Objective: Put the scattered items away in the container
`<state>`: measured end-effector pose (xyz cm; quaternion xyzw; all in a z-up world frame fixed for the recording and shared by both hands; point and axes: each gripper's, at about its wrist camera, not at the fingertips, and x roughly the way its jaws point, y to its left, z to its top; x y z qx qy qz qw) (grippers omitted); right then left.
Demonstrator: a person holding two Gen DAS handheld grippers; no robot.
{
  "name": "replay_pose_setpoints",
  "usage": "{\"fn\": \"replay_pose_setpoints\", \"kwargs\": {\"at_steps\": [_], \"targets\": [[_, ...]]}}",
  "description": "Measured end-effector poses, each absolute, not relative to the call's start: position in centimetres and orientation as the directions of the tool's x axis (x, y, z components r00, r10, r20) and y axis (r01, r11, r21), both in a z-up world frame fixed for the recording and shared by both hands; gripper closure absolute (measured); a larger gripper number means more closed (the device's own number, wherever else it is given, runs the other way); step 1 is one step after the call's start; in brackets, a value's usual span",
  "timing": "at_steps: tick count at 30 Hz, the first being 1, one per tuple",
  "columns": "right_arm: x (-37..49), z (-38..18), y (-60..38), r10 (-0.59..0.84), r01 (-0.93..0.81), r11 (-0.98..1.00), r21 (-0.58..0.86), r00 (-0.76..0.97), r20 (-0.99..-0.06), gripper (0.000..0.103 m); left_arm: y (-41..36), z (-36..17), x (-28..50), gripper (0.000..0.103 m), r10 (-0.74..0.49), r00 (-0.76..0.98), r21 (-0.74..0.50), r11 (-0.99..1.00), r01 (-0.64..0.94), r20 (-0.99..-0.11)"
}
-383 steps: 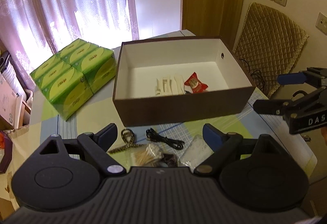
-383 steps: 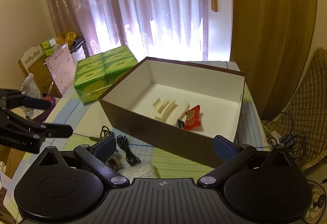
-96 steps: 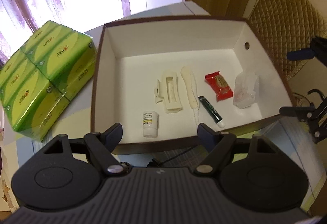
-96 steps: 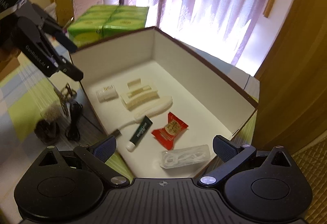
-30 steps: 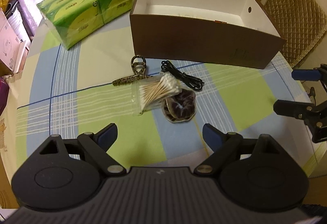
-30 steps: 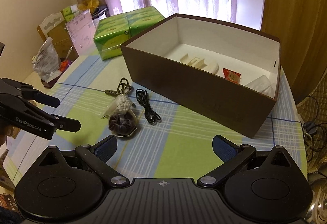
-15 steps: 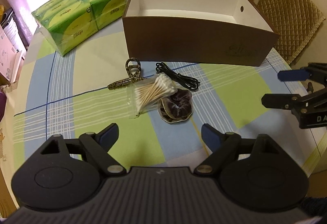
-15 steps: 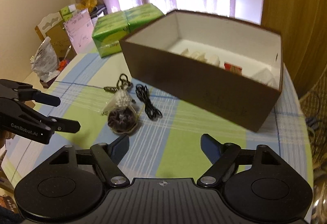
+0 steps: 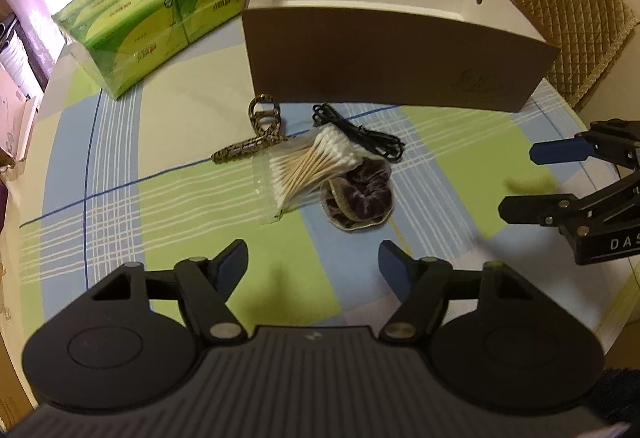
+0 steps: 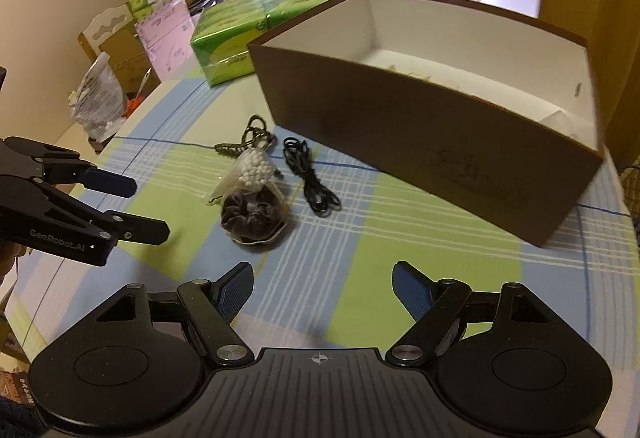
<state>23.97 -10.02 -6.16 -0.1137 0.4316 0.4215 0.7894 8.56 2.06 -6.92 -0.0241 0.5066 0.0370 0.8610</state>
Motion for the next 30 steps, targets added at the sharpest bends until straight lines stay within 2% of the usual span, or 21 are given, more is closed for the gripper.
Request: {"fn": "replay_pose_setpoints", "kwargs": {"at_steps": [7,13,26,30], "targets": [[24.1,-7.8,-7.0,0.574,-0.796,0.574,0.192,0.224,-0.788,0.020,3.4,-8.0,9.1,0.038,0.042,0.463,0.001,0.996,-0.089,-0.886],[24.0,-9.3,-5.4,0.562,-0.811,0.551,0.199,0.185,-0.806,0.020,4.8,-9.3,10.1,0.046,0.036,0.443,0.003,0.997,-0.073,-0.896],[27.2,-10.4,-7.6,0.495,-0.720,0.664,0.201,0.222,-0.840,0.020,3.9,-11.4,13.2,0.058,-0.066,0.465,0.101,0.940,0.325,-0.883],[27.8,-10.4,-8.8,0.471,-0.685,0.702,0.195,0.241,-0.848,0.020,3.6,-11.9,14.3,0.058,-0.079,0.479,0.143,0.901,0.409,-0.874]]}}
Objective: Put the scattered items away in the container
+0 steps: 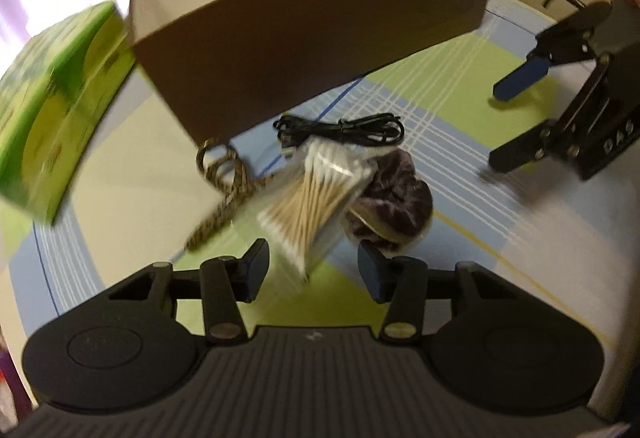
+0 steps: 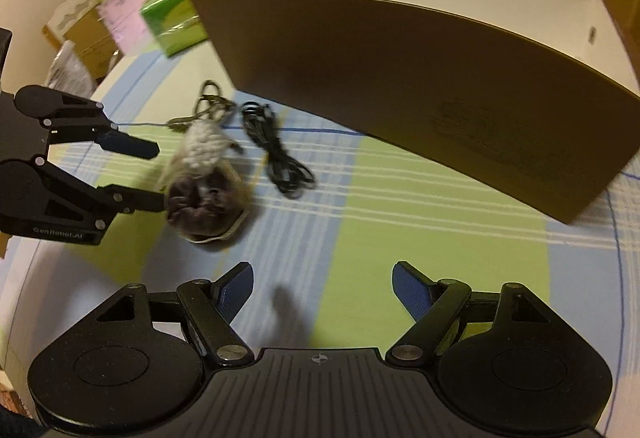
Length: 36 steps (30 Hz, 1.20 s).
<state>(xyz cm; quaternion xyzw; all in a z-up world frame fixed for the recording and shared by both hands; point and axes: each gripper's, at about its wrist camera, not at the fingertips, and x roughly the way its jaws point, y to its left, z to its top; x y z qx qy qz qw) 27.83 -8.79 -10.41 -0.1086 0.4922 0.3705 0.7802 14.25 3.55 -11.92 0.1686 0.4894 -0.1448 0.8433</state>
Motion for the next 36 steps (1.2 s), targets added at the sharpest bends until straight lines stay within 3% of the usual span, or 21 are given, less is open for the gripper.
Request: {"fn": "replay_pose_setpoints", "kwargs": {"at_steps": [13,15,16,17,21,27,30,32,34,36], "targets": [[27.8,-10.1,-10.2,0.443,-0.649,0.738,0.185,0.259,-0.859,0.020,2.9,-13.5,16.7,0.059,-0.155,0.482,0.185,0.790,0.585,-0.862],[27.7,-10.0,-10.2,0.445,-0.652,0.735,0.186,0.258,-0.858,0.020,2.7,-13.7,16.5,0.067,-0.158,0.489,0.203,0.770,0.605,-0.858],[27.6,-10.0,-10.2,0.446,-0.655,0.733,0.184,0.259,-0.857,0.020,2.6,-13.7,16.3,0.081,-0.150,0.498,0.221,0.762,0.608,-0.854],[27.5,-9.9,-10.1,0.447,-0.657,0.732,0.182,0.260,-0.856,0.020,2.5,-13.6,16.1,0.084,-0.142,0.505,0.232,0.761,0.606,-0.851],[27.4,-9.6,-9.8,0.462,-0.667,0.721,0.188,0.260,-0.848,0.020,2.8,-12.9,14.9,0.089,-0.124,0.503,0.213,0.800,0.561,-0.855],[27.1,-9.6,-8.9,0.480,-0.690,0.696,0.199,0.240,-0.844,0.020,4.3,-12.8,11.9,0.089,0.036,0.452,0.250,0.871,0.424,-0.892],[26.9,-9.7,-8.4,0.490,-0.702,0.682,0.206,0.229,-0.841,0.020,5.7,-12.9,10.3,0.082,0.076,0.406,0.229,0.911,0.342,-0.911],[26.9,-9.8,-8.1,0.494,-0.709,0.674,0.207,0.224,-0.840,0.020,6.5,-12.6,9.0,0.058,0.079,0.411,0.217,0.928,0.302,-0.908],[26.8,-9.7,-7.7,0.500,-0.716,0.666,0.210,0.220,-0.838,0.020,6.9,-12.2,8.4,0.048,0.051,0.419,0.182,0.943,0.279,-0.907],[26.7,-9.6,-7.4,0.503,-0.724,0.658,0.207,0.218,-0.836,0.020,6.9,-11.9,8.3,0.046,0.019,0.426,0.149,0.950,0.274,-0.904]]}}
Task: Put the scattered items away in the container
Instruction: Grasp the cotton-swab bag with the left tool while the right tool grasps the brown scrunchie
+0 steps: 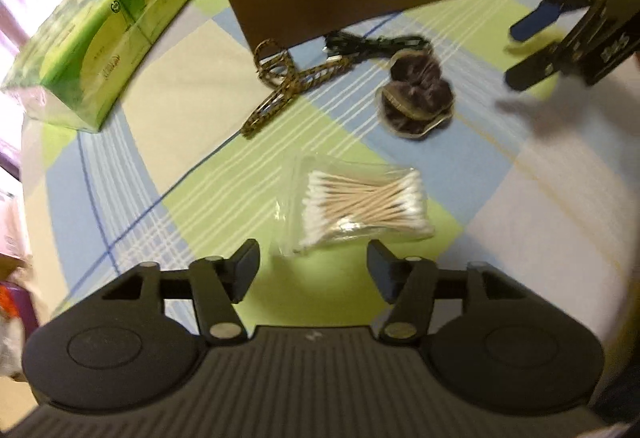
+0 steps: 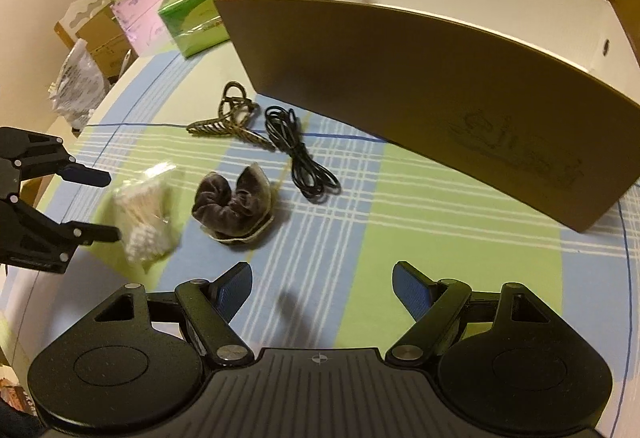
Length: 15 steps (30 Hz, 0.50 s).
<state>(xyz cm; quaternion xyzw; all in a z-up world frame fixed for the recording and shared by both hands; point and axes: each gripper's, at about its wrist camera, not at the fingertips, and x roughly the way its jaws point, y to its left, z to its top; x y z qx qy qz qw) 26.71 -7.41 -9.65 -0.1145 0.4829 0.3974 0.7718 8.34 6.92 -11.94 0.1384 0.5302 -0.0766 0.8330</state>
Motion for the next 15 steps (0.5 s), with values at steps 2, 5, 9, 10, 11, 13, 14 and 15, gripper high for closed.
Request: {"fn": "replay_pose_setpoints", "kwargs": {"at_steps": [2,5,9,10,11,13,14,15], "targets": [[26.6,-9.5,-7.2,0.505,-0.731,0.651,0.205,0.216,-0.836,0.020,6.3,-11.9,8.5,0.046,0.023,0.439,0.168,0.941,0.294,-0.898],[26.4,-9.4,-7.1,0.507,-0.736,0.646,0.202,0.216,-0.835,0.020,5.1,-11.8,8.5,0.045,0.012,0.456,0.202,0.907,0.370,-0.890],[26.4,-9.2,-7.8,0.502,-0.724,0.660,0.201,0.225,-0.835,0.020,3.5,-11.3,7.7,0.044,-0.034,0.469,0.236,0.830,0.506,-0.883],[26.5,-9.2,-8.0,0.499,-0.718,0.666,0.202,0.227,-0.836,0.020,3.2,-11.2,7.5,0.042,-0.047,0.472,0.243,0.810,0.534,-0.880],[26.5,-9.2,-8.3,0.496,-0.712,0.672,0.203,0.230,-0.837,0.020,2.9,-11.1,7.3,0.040,-0.054,0.478,0.258,0.785,0.563,-0.877],[26.6,-9.4,-8.7,0.491,-0.697,0.686,0.210,0.230,-0.840,0.020,2.3,-11.5,7.3,0.040,-0.052,0.487,0.305,0.719,0.624,-0.872],[26.7,-9.5,-8.8,0.491,-0.688,0.692,0.217,0.228,-0.841,0.020,2.0,-11.9,7.5,0.040,-0.045,0.484,0.328,0.681,0.655,-0.874],[26.7,-9.5,-9.0,0.491,-0.681,0.698,0.224,0.226,-0.841,0.020,1.8,-12.3,7.9,0.041,-0.043,0.479,0.338,0.654,0.677,-0.876]]}}
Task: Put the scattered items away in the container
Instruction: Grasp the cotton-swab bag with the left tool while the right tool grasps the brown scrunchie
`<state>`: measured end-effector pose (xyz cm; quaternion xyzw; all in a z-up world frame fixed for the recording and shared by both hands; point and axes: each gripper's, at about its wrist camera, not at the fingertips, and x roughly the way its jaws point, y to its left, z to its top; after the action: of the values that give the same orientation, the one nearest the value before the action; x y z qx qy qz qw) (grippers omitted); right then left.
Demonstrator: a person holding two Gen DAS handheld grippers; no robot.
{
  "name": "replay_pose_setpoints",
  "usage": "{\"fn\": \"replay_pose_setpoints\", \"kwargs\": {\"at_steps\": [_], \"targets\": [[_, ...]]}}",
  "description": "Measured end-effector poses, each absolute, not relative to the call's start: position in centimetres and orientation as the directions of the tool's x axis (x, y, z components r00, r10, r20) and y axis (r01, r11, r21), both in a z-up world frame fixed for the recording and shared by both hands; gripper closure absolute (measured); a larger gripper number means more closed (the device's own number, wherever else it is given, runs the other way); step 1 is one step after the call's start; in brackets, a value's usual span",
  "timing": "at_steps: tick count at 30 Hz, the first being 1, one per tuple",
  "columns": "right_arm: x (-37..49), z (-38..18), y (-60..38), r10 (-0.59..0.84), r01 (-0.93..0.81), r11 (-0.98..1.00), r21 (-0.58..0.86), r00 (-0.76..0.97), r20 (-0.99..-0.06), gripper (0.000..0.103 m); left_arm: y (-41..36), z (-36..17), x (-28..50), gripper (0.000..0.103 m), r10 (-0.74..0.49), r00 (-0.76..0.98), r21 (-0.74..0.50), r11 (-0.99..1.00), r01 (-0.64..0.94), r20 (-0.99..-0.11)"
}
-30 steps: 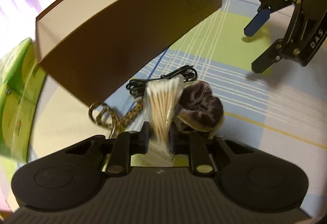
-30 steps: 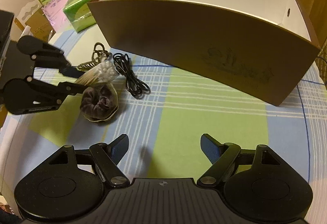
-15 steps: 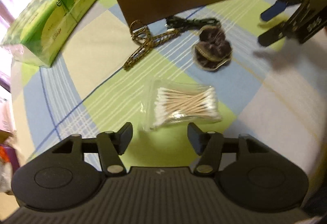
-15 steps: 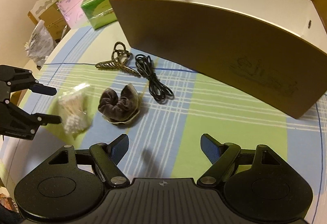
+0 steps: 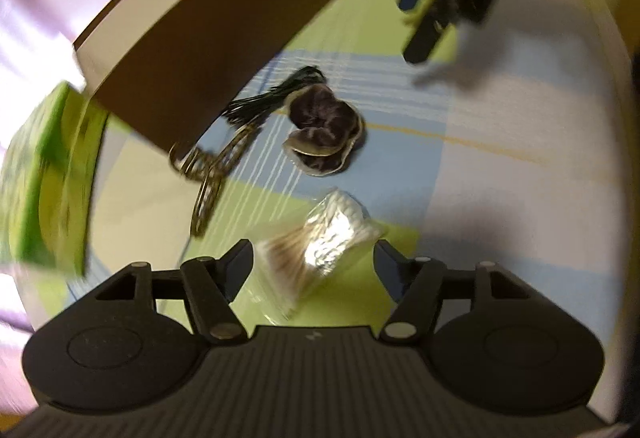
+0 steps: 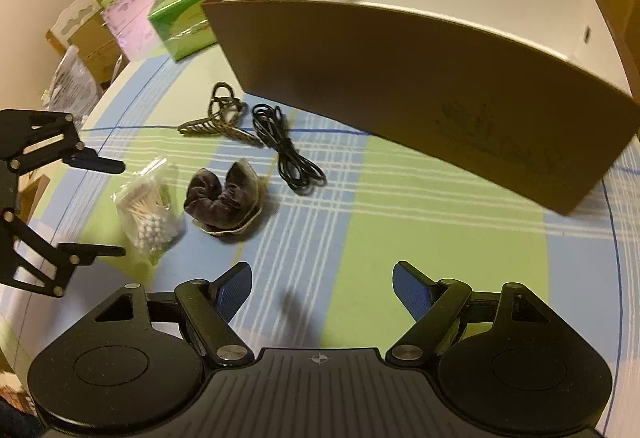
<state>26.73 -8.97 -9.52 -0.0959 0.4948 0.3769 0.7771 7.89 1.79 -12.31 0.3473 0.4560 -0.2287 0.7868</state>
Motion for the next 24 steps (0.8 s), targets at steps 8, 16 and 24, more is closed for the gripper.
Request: {"fn": "replay_pose_setpoints", "kwargs": {"at_steps": [8,16,24], "targets": [[26.6,-9.2,-9.7,0.486,-0.671,0.708,0.221,0.235,-0.841,0.020,3.1,-13.5,9.9,0.079,-0.094,0.426,0.242,0.704,0.667,-0.900],[26.8,-9.6,-10.4,0.474,-0.661,0.717,0.221,0.230,-0.850,0.020,5.7,-12.8,9.8,0.088,0.058,0.373,0.208,0.904,0.374,-0.926],[26.4,-9.7,-8.9,0.492,-0.703,0.674,0.226,0.199,-0.847,0.020,6.4,-12.2,9.8,0.035,0.082,0.421,0.239,0.911,0.336,-0.903]]}}
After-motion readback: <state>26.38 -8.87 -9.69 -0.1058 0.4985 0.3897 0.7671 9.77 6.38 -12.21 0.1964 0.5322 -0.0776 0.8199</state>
